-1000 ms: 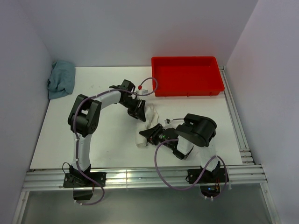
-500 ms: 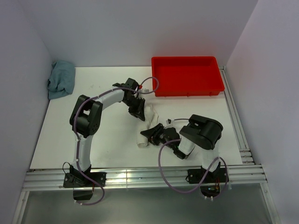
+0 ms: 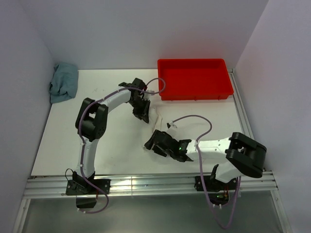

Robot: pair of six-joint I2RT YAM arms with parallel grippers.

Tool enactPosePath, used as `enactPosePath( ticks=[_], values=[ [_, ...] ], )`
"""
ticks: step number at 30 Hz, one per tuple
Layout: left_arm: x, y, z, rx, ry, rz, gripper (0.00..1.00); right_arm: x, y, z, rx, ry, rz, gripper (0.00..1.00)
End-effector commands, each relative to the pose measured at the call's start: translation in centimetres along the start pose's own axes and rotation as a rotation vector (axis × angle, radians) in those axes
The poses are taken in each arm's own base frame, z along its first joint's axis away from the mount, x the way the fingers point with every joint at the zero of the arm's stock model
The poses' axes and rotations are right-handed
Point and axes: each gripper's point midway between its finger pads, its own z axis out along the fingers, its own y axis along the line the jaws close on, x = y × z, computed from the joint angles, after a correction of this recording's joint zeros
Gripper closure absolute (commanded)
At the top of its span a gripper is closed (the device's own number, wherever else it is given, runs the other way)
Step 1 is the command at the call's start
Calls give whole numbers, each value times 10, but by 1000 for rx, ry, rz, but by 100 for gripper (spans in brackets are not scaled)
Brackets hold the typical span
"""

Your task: Roll the t-shirts

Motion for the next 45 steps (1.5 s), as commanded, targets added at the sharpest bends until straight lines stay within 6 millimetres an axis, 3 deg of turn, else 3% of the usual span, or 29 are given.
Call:
enactPosePath(
  ticks=[1,2,3,4,6,7,8,12,13,14,22,23,32,45],
  values=[
    [-8,95,12,-406,-2,48,100,-24,-65,-36,359,-95,-221,27],
    [-8,95,11,-414,7,47,100,-30,-47,-41,343,-117,-225,27],
    [-7,95,13,-417,18,46,100,-36,-49,-49,377,-148,-269,27],
    [-8,94,13,-420,19,54,100,-41,-29,-51,349,-170,-276,28],
    [-4,94,15,-426,41,55,100,-49,-21,-54,374,-211,-363,29],
    [-5,93,15,-429,45,61,100,-54,2,-55,346,-234,-370,29],
    [-4,93,15,-431,55,62,100,-56,11,-55,348,-243,-398,29],
    [-4,93,17,-436,79,61,100,-65,50,-42,380,-300,-544,30],
    [-6,92,17,-436,77,63,100,-63,47,-31,416,-299,-581,32],
    [-4,92,17,-437,90,60,100,-65,60,-28,411,-311,-603,32],
    [-4,90,15,-437,101,67,100,-65,61,10,509,-376,-725,34],
    [-2,91,16,-438,107,64,100,-64,53,16,551,-387,-757,35],
    [1,90,17,-439,120,66,100,-54,74,20,645,-461,-882,34],
    [5,87,22,-428,140,80,99,-46,25,44,856,-429,-993,32]
  ],
)
